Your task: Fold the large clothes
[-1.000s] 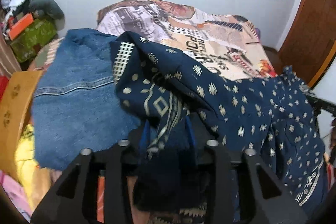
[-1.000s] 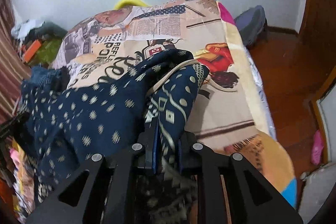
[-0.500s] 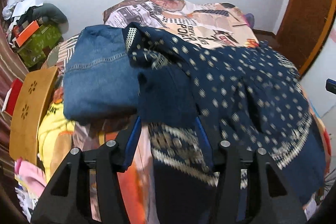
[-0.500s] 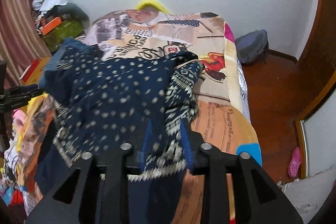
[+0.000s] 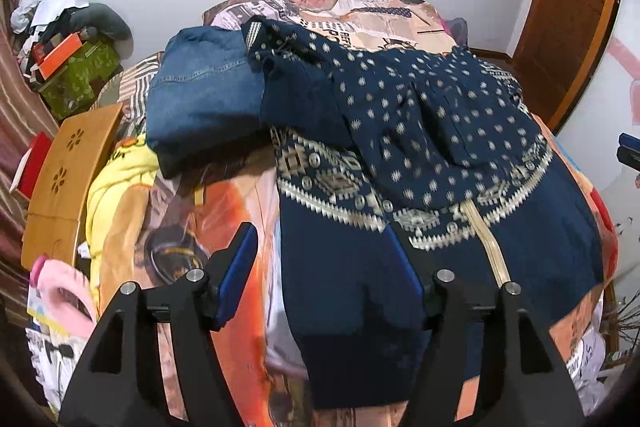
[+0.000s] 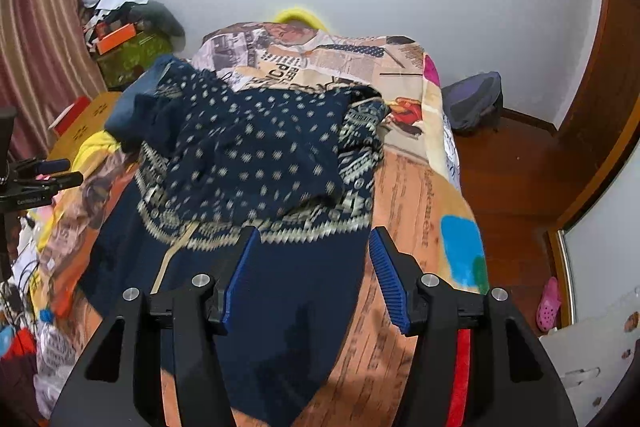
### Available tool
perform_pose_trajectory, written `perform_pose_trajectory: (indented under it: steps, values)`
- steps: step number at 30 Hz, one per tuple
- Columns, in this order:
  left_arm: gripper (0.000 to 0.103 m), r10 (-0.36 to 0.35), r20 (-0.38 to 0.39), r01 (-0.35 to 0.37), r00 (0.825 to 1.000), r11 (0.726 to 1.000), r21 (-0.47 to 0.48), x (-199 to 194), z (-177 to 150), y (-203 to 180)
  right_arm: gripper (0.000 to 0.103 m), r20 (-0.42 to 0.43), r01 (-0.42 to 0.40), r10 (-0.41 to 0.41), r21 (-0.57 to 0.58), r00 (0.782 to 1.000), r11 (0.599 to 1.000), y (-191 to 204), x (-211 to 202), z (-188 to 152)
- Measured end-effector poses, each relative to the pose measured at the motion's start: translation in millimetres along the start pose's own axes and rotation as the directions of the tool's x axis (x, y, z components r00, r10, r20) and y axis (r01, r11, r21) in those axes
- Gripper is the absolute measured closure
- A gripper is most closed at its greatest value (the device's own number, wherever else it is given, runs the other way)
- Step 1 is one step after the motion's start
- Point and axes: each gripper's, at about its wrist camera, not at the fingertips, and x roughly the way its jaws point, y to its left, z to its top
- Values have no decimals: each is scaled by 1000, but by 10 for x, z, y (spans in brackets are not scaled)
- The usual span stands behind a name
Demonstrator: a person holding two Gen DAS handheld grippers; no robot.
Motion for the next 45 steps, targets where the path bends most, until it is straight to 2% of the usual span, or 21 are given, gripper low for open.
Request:
perform_pose_trajectory:
  steps: [5, 10, 13, 18, 22, 23, 26, 28, 31, 32, 33, 35, 36, 37, 38, 40, 42, 45]
  values:
    - [36, -21, -38, 20, 999, 1000, -20, 37, -270, 13, 49, -31, 8, -7, 14, 999, 1000, 28, 71, -280]
    - [36, -35, -108, 27, 994, 997, -73, 242, -545, 97, 49, -106, 18, -12, 56, 994, 998, -5, 237, -541]
    - [36, -74, -163, 54, 984, 991, -119, 404, -689, 159, 49, -150, -5, 23, 119, 988, 993, -62, 344, -675]
    - [36, -177, -244, 120, 954, 965, -234, 729, -929, 263, 49, -215, -64, 105, 188, 971, 980, -76, 499, -854]
    - [36, -292, -223, 194, 930, 906, -376, 893, -1006, 414, 45, -210, -86, 129, 202, 969, 976, -55, 558, -887]
    - [36, -336, -211, 223, 918, 877, -426, 947, -1028, 461, 41, -206, -94, 137, 206, 969, 974, -56, 569, -879]
    - [32, -388, -173, 266, 905, 835, -482, 1012, -1069, 501, 36, -189, -123, 165, 217, 968, 968, -70, 625, -850]
    - [32, -391, -150, 280, 908, 833, -477, 1007, -1083, 478, 33, -166, -150, 193, 244, 967, 958, -101, 676, -828]
    - [32, -380, -134, 286, 915, 846, -450, 961, -1077, 411, 32, -141, -176, 223, 283, 965, 943, -121, 731, -799]
    - [34, -377, -132, 286, 917, 850, -441, 939, -1069, 388, 35, -134, -181, 226, 287, 965, 941, -110, 727, -774]
    - [42, -377, -129, 291, 917, 855, -430, 920, -1039, 374, 36, -120, -189, 232, 290, 965, 938, -91, 712, -756]
    - [63, -379, -118, 306, 918, 866, -396, 888, -968, 326, 53, -108, -208, 245, 274, 963, 939, -52, 680, -719]
    - [81, -389, -114, 324, 914, 869, -374, 853, -922, 306, 57, -101, -219, 252, 260, 962, 940, -22, 656, -699]
    - [86, -398, -113, 337, 910, 871, -359, 840, -873, 310, 68, -91, -226, 254, 244, 963, 943, 8, 623, -676]
    - [87, -403, -108, 346, 909, 874, -342, 799, -827, 285, 78, -80, -231, 256, 233, 963, 945, 29, 591, -650]
    - [88, -396, -90, 353, 914, 885, -304, 697, -715, 240, 90, -59, -265, 285, 232, 957, 936, 42, 555, -583]
    - [89, -401, -58, 369, 914, 883, -290, 608, -587, 229, 92, -21, -306, 321, 247, 947, 920, 14, 510, -482]
    - [90, -432, 22, 420, 901, 861, -287, 416, -334, 259, 93, 37, -343, 344, 239, 938, 908, -13, 419, -281]
